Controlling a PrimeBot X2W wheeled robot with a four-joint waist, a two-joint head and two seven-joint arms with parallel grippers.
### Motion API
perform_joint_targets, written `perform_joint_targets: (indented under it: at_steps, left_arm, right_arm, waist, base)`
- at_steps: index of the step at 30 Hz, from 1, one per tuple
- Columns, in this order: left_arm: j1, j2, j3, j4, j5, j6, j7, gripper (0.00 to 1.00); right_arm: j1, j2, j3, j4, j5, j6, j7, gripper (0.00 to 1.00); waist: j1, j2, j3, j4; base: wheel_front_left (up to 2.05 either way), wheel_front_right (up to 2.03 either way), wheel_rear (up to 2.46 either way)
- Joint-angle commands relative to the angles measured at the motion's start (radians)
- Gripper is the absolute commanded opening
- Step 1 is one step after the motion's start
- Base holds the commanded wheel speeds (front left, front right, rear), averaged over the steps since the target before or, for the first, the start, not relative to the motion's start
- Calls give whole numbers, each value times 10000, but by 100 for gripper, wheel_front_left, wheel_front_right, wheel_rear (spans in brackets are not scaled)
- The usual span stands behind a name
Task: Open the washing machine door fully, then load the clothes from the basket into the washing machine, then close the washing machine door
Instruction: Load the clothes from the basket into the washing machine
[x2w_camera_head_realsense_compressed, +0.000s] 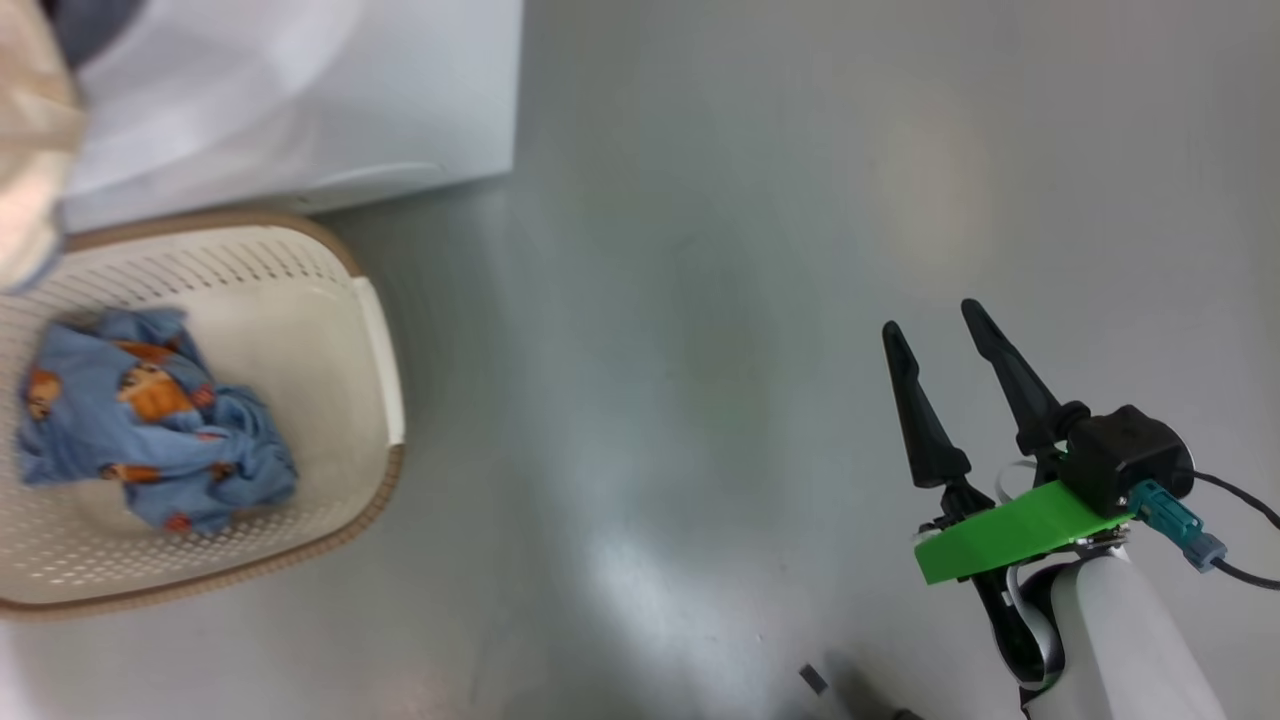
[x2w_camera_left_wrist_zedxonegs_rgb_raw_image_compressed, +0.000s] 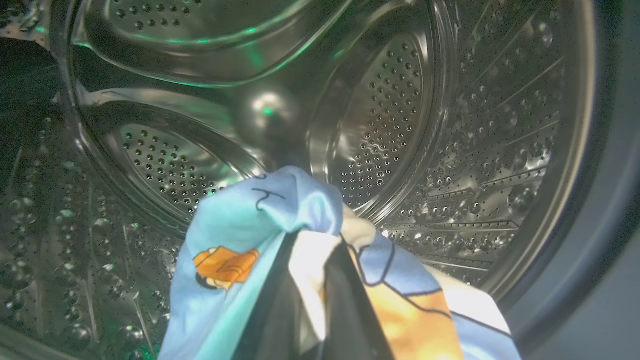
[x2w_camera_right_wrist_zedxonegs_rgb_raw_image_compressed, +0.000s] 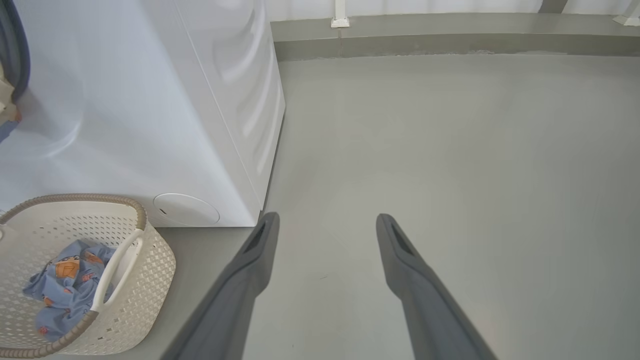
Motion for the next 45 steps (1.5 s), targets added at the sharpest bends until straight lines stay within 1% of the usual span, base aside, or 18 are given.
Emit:
perform_joint_targets:
  at_steps: [1, 7, 10, 12, 18, 23, 29, 32, 33, 35, 36, 37, 38, 39, 40, 45]
  left_arm:
    - [-408, 776, 42, -82, -4, -25, 90, 0]
    - [-2236, 1664, -872, 882, -330, -26, 399, 0]
    - [-3000, 1866, -1270, 1381, -518, -26, 361, 0]
    - [-3524, 1780, -1216, 1759, -993, -26, 330, 0]
    - [-5137, 2124, -1597, 2397, -824, -26, -317, 0]
    - [-6050, 2236, -1553, 2555, -694, -14, -608, 0]
    - [-6170, 2230, -1642, 2857, -450, -18, -641, 0]
    - [-6098, 2165, -1802, 3480, -409, -20, -642, 0]
    - [-6163, 2146, -2007, 3855, -323, -22, -642, 0]
    - [-6281, 2131, -2155, 4134, -274, -23, -643, 0]
    - [-6341, 2123, -2218, 4246, -259, -24, -643, 6]
    - [-6406, 2138, -2283, 4319, -209, -24, -643, 42]
    - [-6406, 2138, -2283, 4319, -209, -24, -643, 42]
    - [-6464, 2161, -2335, 4318, -144, -24, -643, 96]
    - [-6477, 2142, -2340, 4408, -171, -24, -644, 100]
    - [-6519, 2131, -2417, 4617, -190, -25, -644, 100]
  right_arm:
    - [-20, 49, 258, -248, 90, 16, -118, 100]
    - [-233, 60, 421, -316, 360, 16, -118, 100]
    - [-327, 62, 493, -345, 465, 16, -118, 100]
    - [-382, 62, 517, -364, 498, 16, -118, 100]
    - [-622, 63, 672, -412, 697, 16, -118, 100]
    - [-722, 63, 836, -421, 868, 16, -118, 100]
    - [-803, 64, 899, -410, 997, 16, -118, 100]
    - [-830, 64, 926, -407, 1044, 16, -118, 100]
    - [-846, 64, 947, -410, 1063, 16, -118, 100]
    - [-873, 64, 954, -405, 1081, 16, -118, 100]
    - [-887, 64, 953, -396, 1087, 16, -118, 100]
    - [-898, 64, 954, -384, 1092, 16, -118, 100]
    - [-898, 64, 954, -384, 1092, 16, -118, 100]
    - [-913, 64, 955, -371, 1097, 16, -118, 100]
    - [-928, 64, 954, -355, 1106, 16, -118, 100]
    - [-972, 64, 946, -285, 1118, 16, -118, 100]
  waist:
    - [0, -1, 841, -593]
    - [0, -1, 1562, -933]
    - [0, -1, 1817, -1039]
    - [0, -1, 1971, -1064]
    - [0, -1, 2303, -1180]
    - [0, -1, 2439, -1280]
    - [0, -1, 2591, -1362]
    - [0, -1, 2611, -1389]
    - [0, -1, 2631, -1411]
    - [0, -1, 2653, -1428]
    - [0, -1, 2657, -1432]
    - [0, -1, 2659, -1437]
    - [0, -1, 2659, -1437]
    - [0, -1, 2663, -1443]
    - [0, -1, 2653, -1449]
    - [0, -1, 2560, -1437]
  base:
    - [0, 0, 0]
    - [0, 0, 0]
    - [0, 0, 0]
    - [0, 0, 0]
    - [0, 0, 0]
    - [0, 0, 0]
    - [0, 0, 0]
    - [0, 0, 0]
    - [0, 0, 0]
    - [0, 0, 0]
    - [0, 0, 0]
    - [0, 0, 0]
    - [0, 0, 0]
    - [0, 0, 0]
    - [0, 0, 0]
    - [0, 0, 0]
